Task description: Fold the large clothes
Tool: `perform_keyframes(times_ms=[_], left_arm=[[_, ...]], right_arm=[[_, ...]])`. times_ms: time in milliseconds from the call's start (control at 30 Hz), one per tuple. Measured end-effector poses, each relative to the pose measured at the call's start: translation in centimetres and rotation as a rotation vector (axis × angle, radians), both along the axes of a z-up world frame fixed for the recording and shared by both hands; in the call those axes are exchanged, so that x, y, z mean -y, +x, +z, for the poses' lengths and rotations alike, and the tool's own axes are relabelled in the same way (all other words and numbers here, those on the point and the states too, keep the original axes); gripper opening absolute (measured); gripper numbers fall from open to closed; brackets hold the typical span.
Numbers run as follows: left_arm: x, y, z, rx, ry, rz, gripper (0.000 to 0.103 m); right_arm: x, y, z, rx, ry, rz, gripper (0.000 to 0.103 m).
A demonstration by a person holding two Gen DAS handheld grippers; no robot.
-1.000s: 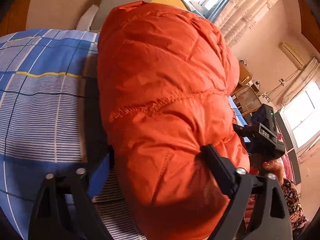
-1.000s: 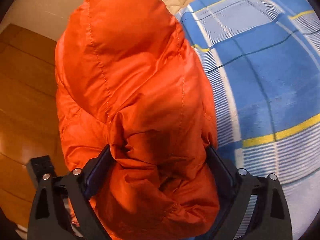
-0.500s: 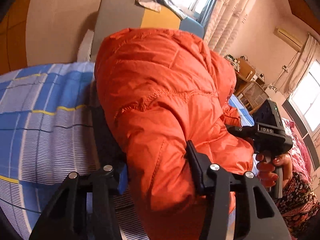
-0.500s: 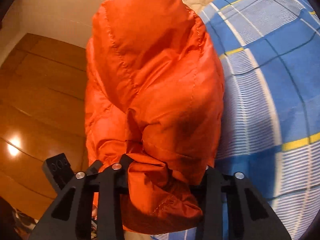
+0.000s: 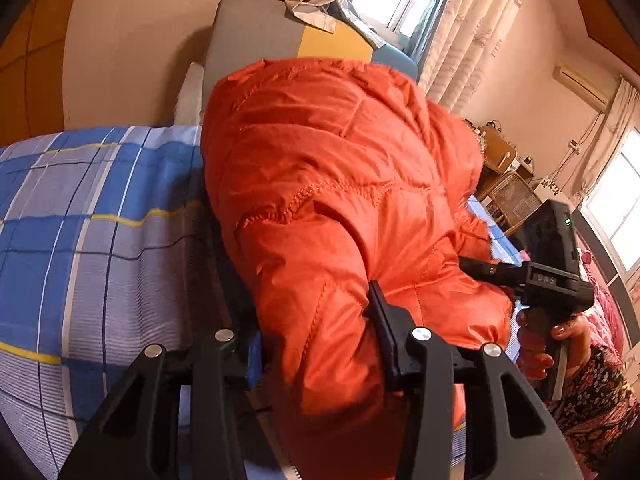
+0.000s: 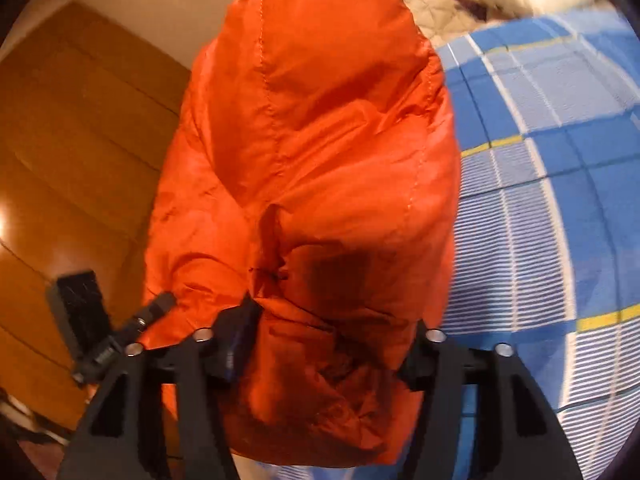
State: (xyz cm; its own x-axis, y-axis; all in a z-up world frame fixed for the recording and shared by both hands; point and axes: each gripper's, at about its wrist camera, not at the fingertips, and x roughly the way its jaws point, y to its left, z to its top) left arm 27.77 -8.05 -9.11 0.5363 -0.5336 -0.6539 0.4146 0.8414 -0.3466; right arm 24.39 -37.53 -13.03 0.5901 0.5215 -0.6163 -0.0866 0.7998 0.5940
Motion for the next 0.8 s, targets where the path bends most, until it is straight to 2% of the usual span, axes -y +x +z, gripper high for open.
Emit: perform_keyframes(times_ms=[100, 167, 200, 267, 300, 333, 400, 433, 467, 533, 800], left_arm=[[-0.2, -0.2, -0.6, -0.012, 0.001, 0.008, 0.047], [-0.2, -0.2, -0.8, -0.021, 0.007, 0.008, 0.048], [-0.2, 0.0, -1.0, -0.023, 0.013, 0.006, 0.049], [0.0, 0.1, -1.1, -0.028, 0.029, 0.005, 0.049], [0.0, 0.1, -1.1, -0.025, 0.037, 0.006, 0.049], [0.2, 0.0, -1.1, -0.02, 0.048, 0.008, 0.049], [0.3, 0.1, -1.1, -0.018, 0.058, 0.011, 0.049], [0.4, 0.1, -1.1, -0.016, 0.062, 0.014, 0.049], [0.5, 0.0, -1.1, -0.012, 0.07, 0.012, 0.049], [0.7, -0.2, -1.0, -0.004, 0.084, 0.009, 0.049], [1.2, -0.5, -0.8, 0.02, 0.132, 0.022, 0.048]], right_arm=[[-0.4, 0.2, 0.0, -0.008, -0.032, 0.004, 0.075], [-0.5, 0.6, -0.4, -0.041, -0.05, 0.008, 0.087], [-0.4, 1.0, -0.9, -0.059, -0.035, 0.019, 0.089], [0.7, 1.8, -2.6, -0.143, 0.078, 0.036, 0.092], [0.9, 1.6, -3.1, -0.156, 0.126, 0.035, 0.092], [1.1, 1.7, -3.6, -0.155, 0.17, 0.043, 0.088], [1.1, 1.6, -3.9, -0.135, 0.186, 0.049, 0.081], [1.1, 1.5, -3.8, -0.128, 0.19, 0.051, 0.074], [1.2, 1.3, -3.6, -0.122, 0.184, 0.053, 0.067], [1.3, 1.5, -3.5, -0.114, 0.152, 0.058, 0.061], [-0.3, 2.2, -2.5, -0.099, 0.038, 0.027, 0.049]])
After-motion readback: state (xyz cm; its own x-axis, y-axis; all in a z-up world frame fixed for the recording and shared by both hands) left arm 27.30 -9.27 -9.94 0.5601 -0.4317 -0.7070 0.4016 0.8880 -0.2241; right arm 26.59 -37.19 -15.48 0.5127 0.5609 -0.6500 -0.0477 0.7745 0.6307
